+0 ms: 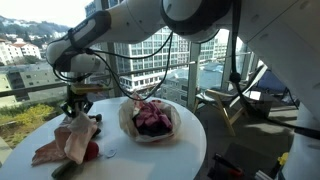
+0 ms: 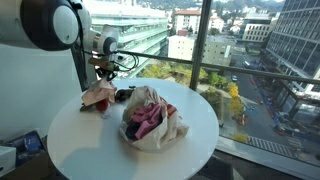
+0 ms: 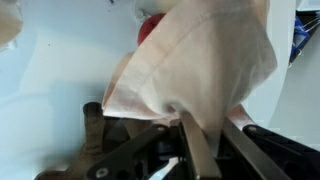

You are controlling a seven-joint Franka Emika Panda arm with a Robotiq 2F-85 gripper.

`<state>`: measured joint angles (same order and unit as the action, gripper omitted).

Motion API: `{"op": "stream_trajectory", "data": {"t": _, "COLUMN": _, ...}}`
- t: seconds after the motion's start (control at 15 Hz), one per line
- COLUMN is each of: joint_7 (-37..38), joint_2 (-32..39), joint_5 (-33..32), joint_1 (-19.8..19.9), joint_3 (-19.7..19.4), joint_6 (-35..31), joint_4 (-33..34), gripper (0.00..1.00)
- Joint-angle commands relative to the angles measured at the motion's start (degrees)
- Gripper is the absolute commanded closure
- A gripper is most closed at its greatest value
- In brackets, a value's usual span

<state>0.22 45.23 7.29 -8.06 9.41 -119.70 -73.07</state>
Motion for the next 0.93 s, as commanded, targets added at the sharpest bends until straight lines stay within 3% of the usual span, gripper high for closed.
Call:
{"op": "stream_trajectory", "data": {"t": 0.0, "joint_7": -4.52, "joint_2": -12.51, "joint_5": 4.64, "joint_1": 4.49, "joint_3": 1.47, "joint_6": -0.14, "joint_4": -12.17, "gripper": 0.89}}
{"op": "stream_trajectory", "data": {"t": 0.4, "joint_7": -10.19, "joint_2": -29.92, "joint_5": 9.56, "joint_1": 8.17, "joint_3": 0.22, "joint_6": 0.15, "joint_4": -27.52, "gripper": 0.89}}
{"op": "stream_trajectory", "data": {"t": 0.87, "joint_7": -10.08, "joint_2": -46.75, "joint_5": 8.47, "joint_1": 8.49, "joint_3": -4.27, "joint_6": 15.35, "joint_4": -42.68, "gripper": 0.89}}
